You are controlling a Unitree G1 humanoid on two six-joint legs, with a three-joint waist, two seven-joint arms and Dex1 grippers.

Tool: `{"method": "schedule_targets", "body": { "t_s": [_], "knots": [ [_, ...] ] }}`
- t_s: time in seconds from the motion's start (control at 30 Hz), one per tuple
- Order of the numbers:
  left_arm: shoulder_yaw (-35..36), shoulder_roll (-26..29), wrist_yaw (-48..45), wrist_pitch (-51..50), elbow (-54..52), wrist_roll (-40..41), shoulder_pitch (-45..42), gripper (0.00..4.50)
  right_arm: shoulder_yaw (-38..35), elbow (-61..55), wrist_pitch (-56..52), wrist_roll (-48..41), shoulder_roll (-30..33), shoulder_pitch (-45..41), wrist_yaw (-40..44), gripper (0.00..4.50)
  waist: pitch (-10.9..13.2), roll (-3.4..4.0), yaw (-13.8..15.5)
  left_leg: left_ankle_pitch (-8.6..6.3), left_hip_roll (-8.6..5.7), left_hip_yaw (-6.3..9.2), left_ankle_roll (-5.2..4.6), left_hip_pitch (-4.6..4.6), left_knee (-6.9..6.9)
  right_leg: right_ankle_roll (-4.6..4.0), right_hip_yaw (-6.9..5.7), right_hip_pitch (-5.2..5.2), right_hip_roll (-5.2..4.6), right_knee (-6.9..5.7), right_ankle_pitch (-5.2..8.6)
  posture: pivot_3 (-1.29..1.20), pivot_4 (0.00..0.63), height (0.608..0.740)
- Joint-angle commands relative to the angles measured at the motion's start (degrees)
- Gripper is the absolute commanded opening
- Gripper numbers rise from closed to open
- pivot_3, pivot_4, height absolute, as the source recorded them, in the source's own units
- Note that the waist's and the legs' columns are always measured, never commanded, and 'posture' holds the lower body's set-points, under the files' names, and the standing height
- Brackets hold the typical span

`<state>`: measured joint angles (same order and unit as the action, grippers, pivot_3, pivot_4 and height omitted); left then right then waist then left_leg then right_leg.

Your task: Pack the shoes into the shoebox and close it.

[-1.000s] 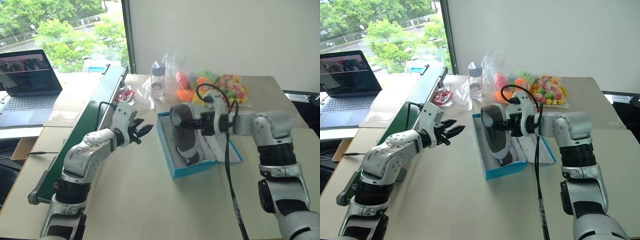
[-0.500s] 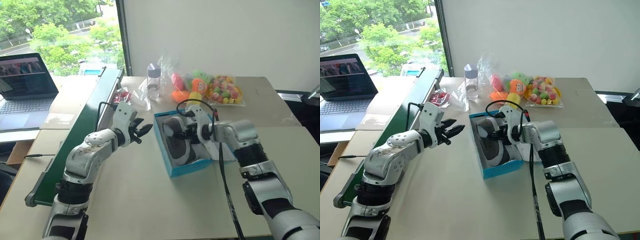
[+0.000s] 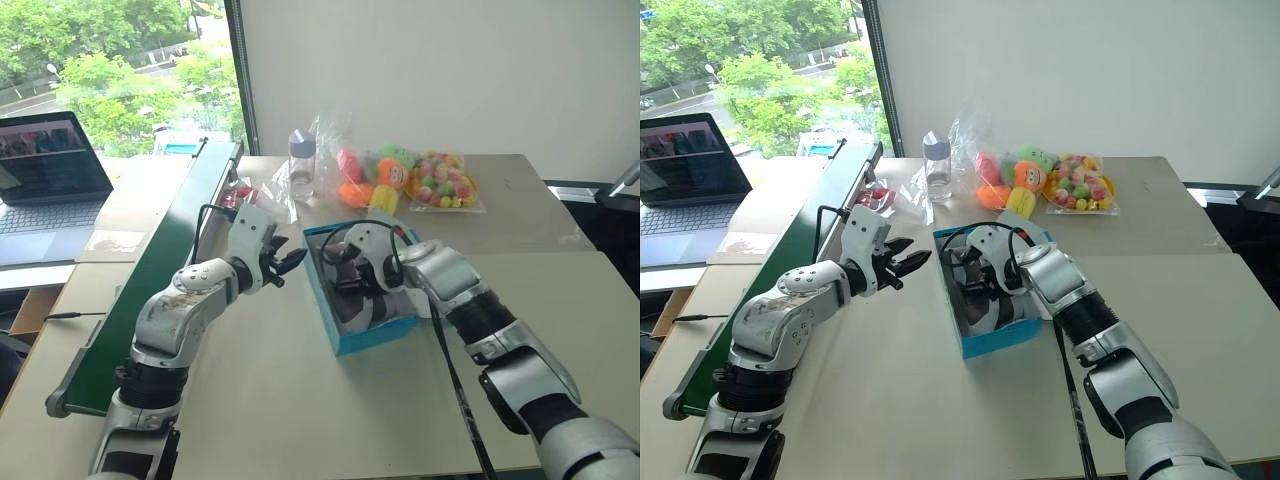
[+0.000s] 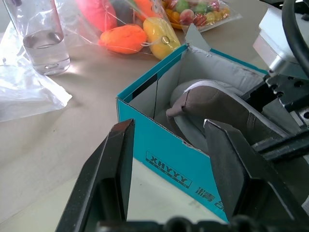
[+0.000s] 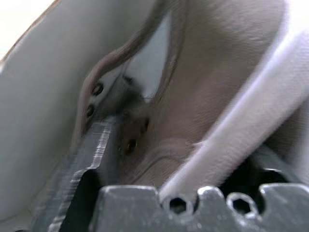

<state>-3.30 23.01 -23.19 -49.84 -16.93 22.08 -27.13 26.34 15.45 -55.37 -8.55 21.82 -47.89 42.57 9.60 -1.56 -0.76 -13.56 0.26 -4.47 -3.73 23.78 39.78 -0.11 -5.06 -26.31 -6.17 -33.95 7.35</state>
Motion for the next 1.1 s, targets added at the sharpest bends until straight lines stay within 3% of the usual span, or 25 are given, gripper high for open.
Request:
{"method": "schedule_targets", "body": {
  "t_s": [0.03, 0.2, 0.4, 0.57, 0.83, 0.9, 1.1],
  "knots": [
    [-0.1, 0.0, -0.3, 1.0, -1.6, -0.4, -1.2, 2.4, -5.2, -5.8, -7.6, -3.1, 0.8, -1.5, 0.7, 4.13, 0.0, 0.0, 0.3, 0.03, 0.0, 0.01, -0.01, 0.04, 0.0, 0.0, 0.0, -0.02, 0.0, -0.01, 0.0, 0.0, 0.15, 0.74],
    [-0.3, 0.1, -1.1, 1.3, -0.7, -0.8, -2.1, 2.4, -15.2, -15.5, -18.3, -10.3, 1.5, -5.9, 1.4, 4.13, 0.1, 0.04, 0.6, 0.09, -0.06, 0.01, -0.12, 0.43, 0.01, 0.0, -0.01, -0.35, -0.02, 0.01, 0.0, 0.0, 0.15, 0.74],
    [-1.1, 1.6, -4.2, 2.3, 1.4, -1.2, -3.9, 2.4, -19.5, -25.2, -20.7, -16.3, 9.4, -4.1, 5.1, 4.13, 0.1, 0.04, 1.3, 0.26, -0.06, 0.01, -0.41, 0.63, -0.02, -0.01, -0.06, -0.58, 0.01, -0.02, 0.03, 0.0, 0.15, 0.74],
    [-2.8, 4.5, -10.0, 3.4, 3.1, -1.0, -5.6, 2.4, -22.4, -28.2, -20.3, -18.5, 17.8, -1.1, 6.7, 2.83, 0.2, 0.0, 1.5, 0.26, -0.14, 0.0, -0.43, 0.69, 0.01, 0.01, -0.06, -0.56, -0.06, 0.04, 0.06, 0.0, 0.15, 0.74],
    [-7.0, 7.9, -22.0, 5.3, 4.5, 0.1, -8.7, 2.4, -31.6, -37.3, -23.1, -23.7, 32.9, 7.5, 9.8, 0.02, 0.2, -0.06, 1.6, 0.24, -0.19, 0.01, -0.45, 0.88, 0.0, 0.04, -0.08, -0.7, -0.12, 0.1, 0.08, 0.0, 0.15, 0.74],
    [-8.0, 8.3, -25.1, 6.3, 4.9, 0.3, -9.3, 2.4, -36.7, -40.9, -26.5, -26.6, 35.4, 11.9, 10.1, 0.02, 0.3, -0.08, 1.9, 0.21, -0.19, 0.03, -0.49, 0.89, 0.0, 0.13, -0.08, -0.7, -0.13, 0.08, 0.15, 0.0, 0.15, 0.74],
    [-11.3, 10.5, -34.0, 9.7, 7.9, -0.6, -12.5, 2.4, -54.5, -54.5, -36.9, -37.0, 34.6, 26.3, 9.3, 0.02, 0.3, -0.11, 2.2, 0.17, -0.21, -0.05, -0.56, 0.87, 0.06, 0.15, -0.04, -0.68, -0.22, 0.06, 0.16, 0.0, 0.15, 0.74]
  ]
}}
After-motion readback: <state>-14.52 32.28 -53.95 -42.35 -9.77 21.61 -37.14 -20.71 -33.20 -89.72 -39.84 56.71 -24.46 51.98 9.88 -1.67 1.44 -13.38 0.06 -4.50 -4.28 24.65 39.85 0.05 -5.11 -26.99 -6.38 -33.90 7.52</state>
